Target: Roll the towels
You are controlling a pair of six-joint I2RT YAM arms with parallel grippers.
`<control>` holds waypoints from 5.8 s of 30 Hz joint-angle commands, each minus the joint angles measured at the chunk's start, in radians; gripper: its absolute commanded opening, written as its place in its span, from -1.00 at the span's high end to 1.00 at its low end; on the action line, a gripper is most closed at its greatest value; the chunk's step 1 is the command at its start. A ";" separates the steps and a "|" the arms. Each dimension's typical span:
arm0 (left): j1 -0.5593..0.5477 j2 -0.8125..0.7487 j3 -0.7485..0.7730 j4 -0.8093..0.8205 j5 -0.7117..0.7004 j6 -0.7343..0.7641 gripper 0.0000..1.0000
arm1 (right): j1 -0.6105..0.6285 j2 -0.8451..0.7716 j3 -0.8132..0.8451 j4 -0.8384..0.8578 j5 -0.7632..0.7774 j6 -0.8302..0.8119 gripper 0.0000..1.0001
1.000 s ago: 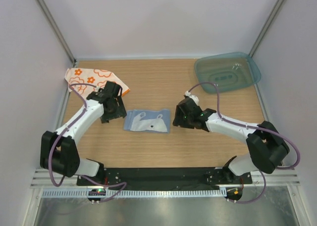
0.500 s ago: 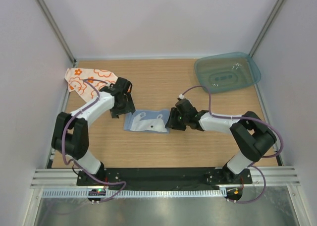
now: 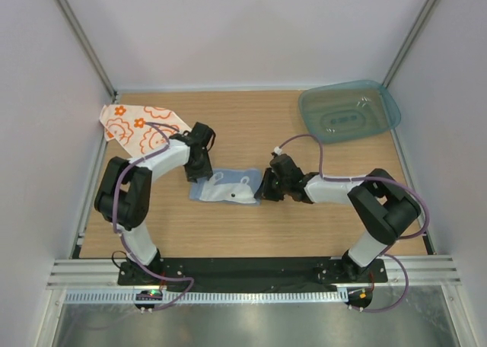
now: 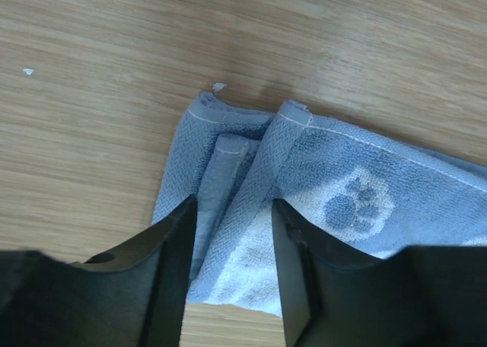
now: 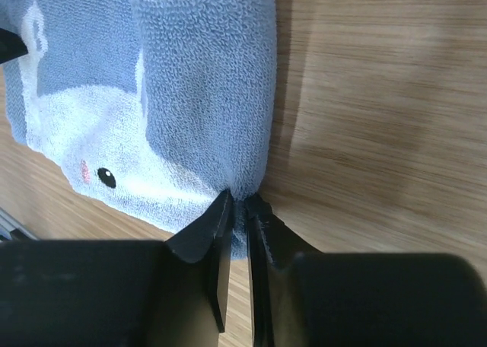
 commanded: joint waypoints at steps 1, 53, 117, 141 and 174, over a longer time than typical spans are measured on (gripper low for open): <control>-0.003 0.003 0.026 0.041 -0.002 -0.010 0.14 | 0.000 0.045 -0.040 -0.024 0.010 -0.011 0.64; -0.081 -0.244 -0.138 0.006 -0.145 -0.054 -0.11 | 0.005 -0.078 0.202 -0.115 -0.098 -0.149 0.61; -0.144 -0.094 -0.159 0.066 -0.189 -0.017 -0.10 | 0.044 0.054 -0.217 0.152 -0.108 -0.011 0.74; -0.253 -0.233 0.000 -0.184 -0.439 0.009 -0.38 | 0.049 -0.380 0.071 -0.478 0.119 -0.232 -0.28; -0.827 0.239 0.348 -0.167 -0.439 -0.034 -0.26 | 0.038 -0.797 0.059 -0.902 0.579 -0.002 -0.72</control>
